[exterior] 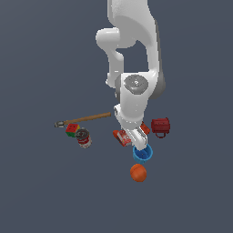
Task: Pick up a designated object from a clutter of objects.
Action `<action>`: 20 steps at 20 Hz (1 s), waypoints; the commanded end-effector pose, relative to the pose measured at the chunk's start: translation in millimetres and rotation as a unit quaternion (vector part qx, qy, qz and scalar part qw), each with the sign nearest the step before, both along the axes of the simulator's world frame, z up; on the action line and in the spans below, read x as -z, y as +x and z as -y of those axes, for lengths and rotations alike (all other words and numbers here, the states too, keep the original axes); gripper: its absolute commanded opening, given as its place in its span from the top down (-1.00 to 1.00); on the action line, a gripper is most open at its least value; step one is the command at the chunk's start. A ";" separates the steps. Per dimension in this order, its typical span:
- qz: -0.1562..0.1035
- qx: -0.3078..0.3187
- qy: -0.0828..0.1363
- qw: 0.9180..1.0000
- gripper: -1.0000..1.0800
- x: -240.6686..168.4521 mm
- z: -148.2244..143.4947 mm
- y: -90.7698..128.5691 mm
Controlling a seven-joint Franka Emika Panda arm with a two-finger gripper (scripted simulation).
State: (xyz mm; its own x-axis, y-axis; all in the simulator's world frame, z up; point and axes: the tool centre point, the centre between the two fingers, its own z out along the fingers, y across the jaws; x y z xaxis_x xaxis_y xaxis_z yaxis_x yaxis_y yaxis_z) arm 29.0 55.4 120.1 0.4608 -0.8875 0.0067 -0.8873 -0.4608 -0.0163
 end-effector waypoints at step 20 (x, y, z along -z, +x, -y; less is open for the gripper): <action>-0.005 0.000 -0.001 1.000 1.00 -202.3 -29.0 31.6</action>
